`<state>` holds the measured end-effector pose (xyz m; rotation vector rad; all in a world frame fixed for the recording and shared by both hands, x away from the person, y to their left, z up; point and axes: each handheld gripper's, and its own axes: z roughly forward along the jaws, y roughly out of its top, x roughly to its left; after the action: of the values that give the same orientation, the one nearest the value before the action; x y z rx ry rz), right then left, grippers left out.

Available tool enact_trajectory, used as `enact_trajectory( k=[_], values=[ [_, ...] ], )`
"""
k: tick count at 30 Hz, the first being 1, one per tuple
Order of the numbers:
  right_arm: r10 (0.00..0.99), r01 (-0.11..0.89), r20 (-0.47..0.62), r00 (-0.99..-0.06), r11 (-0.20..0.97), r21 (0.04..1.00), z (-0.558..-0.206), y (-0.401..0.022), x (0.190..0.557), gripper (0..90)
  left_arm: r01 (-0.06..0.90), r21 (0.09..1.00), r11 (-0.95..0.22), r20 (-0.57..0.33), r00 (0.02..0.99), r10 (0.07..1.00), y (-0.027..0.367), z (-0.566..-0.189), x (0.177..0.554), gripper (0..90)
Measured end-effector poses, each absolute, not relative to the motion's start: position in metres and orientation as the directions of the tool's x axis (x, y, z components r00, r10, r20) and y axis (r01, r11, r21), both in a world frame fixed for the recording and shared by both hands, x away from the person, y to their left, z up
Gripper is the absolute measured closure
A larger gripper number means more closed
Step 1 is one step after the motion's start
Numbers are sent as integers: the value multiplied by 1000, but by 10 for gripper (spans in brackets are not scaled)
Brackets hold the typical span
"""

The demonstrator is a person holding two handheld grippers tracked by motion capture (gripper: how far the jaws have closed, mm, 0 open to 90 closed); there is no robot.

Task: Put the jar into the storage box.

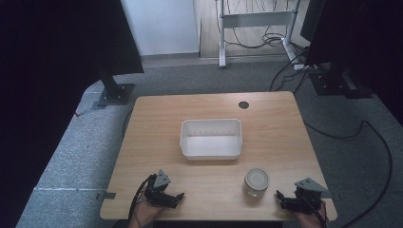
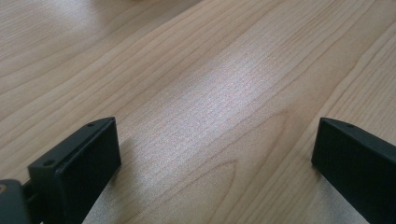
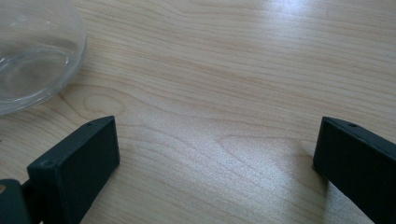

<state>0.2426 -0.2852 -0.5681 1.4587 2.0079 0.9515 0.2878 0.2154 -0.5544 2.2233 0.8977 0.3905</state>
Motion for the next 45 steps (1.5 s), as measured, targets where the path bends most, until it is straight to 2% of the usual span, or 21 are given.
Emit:
enact_trajectory(
  k=[12,21,45],
  values=[
    [948,615,19,-318,191,765,-568,-285,243,0,494,707,-507,14,706,708,216,-554,289,19],
    [947,615,19,-320,192,765,-568,-285,243,0,497,711,-497,19,694,720,213,-552,289,68],
    [947,615,19,-321,193,765,-568,-286,242,0,425,755,-499,5,758,652,175,-532,292,65]
  ],
)
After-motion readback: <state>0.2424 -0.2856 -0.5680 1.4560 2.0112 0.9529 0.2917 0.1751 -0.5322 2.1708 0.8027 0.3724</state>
